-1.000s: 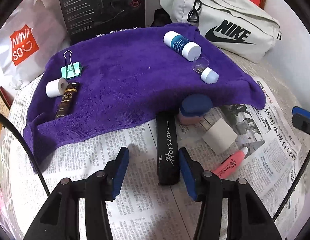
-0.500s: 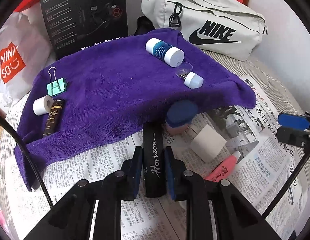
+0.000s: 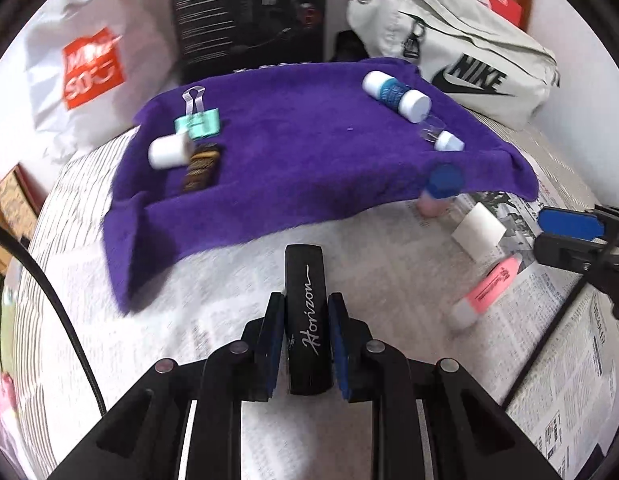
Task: Organize rigid objects
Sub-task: 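Grasp the white USB charger with the right gripper while the left holds the marker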
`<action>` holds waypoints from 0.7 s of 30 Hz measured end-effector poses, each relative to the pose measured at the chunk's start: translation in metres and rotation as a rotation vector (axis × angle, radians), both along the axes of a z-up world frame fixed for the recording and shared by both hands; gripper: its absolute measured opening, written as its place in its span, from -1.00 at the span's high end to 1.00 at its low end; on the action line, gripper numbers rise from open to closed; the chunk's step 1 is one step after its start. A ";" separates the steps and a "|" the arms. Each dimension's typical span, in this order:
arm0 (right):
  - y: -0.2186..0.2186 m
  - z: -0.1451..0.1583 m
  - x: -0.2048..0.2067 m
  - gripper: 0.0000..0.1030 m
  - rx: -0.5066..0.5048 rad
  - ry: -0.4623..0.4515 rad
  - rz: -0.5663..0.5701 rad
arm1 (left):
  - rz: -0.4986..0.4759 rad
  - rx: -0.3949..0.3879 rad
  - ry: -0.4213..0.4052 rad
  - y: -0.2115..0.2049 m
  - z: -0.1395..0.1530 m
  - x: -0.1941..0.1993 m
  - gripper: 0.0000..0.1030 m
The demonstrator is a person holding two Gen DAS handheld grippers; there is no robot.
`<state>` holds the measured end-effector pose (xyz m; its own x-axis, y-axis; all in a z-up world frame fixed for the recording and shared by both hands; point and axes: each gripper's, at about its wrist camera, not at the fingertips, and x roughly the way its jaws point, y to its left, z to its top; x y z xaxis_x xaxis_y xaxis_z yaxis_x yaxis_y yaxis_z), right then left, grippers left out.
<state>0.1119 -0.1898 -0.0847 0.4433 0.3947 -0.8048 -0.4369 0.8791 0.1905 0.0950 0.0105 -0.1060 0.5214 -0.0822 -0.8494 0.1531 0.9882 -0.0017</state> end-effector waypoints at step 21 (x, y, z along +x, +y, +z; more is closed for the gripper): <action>0.027 -0.023 0.024 0.49 -0.094 -0.034 0.029 | 0.052 -0.091 -0.009 0.023 0.001 -0.016 0.59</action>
<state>0.1355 -0.1625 -0.1081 0.4609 0.3313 -0.8233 -0.4669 0.8794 0.0925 0.0788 0.0336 -0.1045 0.5346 -0.1321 -0.8347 0.1025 0.9905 -0.0911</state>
